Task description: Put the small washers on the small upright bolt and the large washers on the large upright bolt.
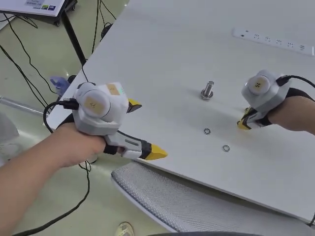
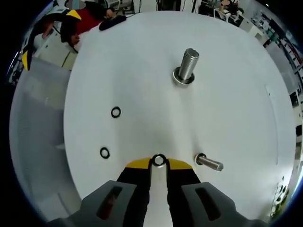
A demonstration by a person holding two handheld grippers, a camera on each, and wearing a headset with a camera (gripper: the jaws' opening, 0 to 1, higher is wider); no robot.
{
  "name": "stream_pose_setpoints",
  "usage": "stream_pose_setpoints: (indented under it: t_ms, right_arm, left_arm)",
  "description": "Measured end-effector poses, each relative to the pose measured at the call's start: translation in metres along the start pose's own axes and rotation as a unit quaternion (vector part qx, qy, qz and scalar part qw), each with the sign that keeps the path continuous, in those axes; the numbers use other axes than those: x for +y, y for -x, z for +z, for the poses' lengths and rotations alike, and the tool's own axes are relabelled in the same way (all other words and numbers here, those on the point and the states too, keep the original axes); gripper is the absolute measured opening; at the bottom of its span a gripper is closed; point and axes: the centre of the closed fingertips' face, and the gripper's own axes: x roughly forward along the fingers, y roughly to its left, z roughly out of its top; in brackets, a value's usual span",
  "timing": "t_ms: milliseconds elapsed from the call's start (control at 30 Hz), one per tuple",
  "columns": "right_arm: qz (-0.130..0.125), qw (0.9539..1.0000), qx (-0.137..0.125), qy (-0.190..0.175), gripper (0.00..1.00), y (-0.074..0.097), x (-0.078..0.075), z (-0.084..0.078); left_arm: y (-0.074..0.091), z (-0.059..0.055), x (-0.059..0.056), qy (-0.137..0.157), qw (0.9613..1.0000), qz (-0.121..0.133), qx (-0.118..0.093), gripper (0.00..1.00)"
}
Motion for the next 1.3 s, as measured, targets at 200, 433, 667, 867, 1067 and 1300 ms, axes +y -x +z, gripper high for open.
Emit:
stream_pose_setpoints:
  t_ms: [200,433,667,867,1067,1300]
  right_arm:
    - [-0.002,1.0000,0.000,-0.008,0.12,0.009,-0.001,-0.008]
    - [-0.010,0.9996,-0.001,-0.026,0.12,0.017,-0.007,-0.020]
    - [-0.016,0.9993,0.002,-0.033,0.12,0.023,-0.015,-0.028]
    - [-0.028,0.9992,0.002,-0.029,0.12,0.035,-0.029,-0.026]
    - [-0.039,0.9985,-0.013,-0.035,0.12,0.048,-0.043,-0.016]
    - [-0.045,0.9984,-0.017,-0.030,0.12,0.054,-0.051,-0.006]
  left_arm:
    - [-0.001,0.001,-0.002,-0.003,1.0000,-0.002,0.001,0.86]
    - [-0.002,0.007,0.000,-0.006,1.0000,-0.002,-0.002,0.86]
    - [-0.002,0.009,0.001,-0.007,1.0000,0.000,-0.003,0.86]
    - [-0.002,0.007,0.000,-0.007,1.0000,-0.001,-0.001,0.87]
    - [-0.002,0.005,0.001,-0.002,1.0000,0.001,-0.001,0.88]
    - [-0.001,0.003,-0.001,-0.002,1.0000,0.001,0.000,0.90]
